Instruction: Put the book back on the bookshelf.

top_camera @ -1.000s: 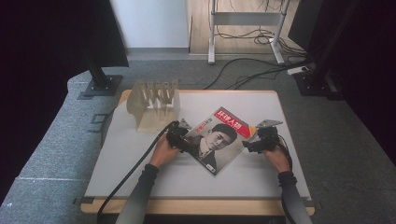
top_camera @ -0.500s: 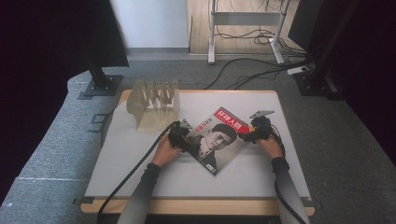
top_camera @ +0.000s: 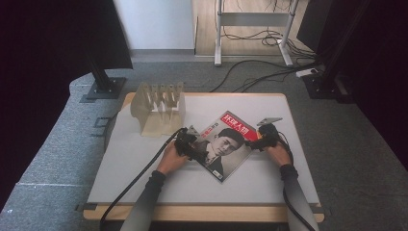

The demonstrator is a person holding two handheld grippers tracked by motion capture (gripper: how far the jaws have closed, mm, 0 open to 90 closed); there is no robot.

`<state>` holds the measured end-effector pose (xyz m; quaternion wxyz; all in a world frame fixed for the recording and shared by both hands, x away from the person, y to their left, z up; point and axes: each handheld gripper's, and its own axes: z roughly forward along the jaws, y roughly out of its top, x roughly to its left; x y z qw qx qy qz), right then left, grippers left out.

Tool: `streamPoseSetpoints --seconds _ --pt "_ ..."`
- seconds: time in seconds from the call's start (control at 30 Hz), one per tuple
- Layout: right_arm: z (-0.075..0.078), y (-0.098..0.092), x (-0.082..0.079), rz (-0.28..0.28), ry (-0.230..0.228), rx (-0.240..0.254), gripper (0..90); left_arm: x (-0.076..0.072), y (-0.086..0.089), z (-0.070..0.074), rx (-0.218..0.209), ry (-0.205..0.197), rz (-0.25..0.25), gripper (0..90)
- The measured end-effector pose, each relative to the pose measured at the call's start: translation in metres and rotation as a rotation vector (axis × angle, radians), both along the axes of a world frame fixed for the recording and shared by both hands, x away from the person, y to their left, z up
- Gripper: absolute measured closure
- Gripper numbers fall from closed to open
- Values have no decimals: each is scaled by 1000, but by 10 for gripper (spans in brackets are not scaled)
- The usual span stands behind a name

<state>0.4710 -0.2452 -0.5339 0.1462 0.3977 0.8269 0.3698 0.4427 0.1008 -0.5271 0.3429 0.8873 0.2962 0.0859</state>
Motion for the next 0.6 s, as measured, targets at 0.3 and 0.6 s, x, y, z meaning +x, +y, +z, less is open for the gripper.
streamPoseSetpoints --seconds 0.3,0.6 --pt "0 6 -23 23 -5 -6 14 -28 7 0 1 0 4 0" --pt "0 17 -54 32 -6 -8 14 -65 18 0 -7 -5 12 0"
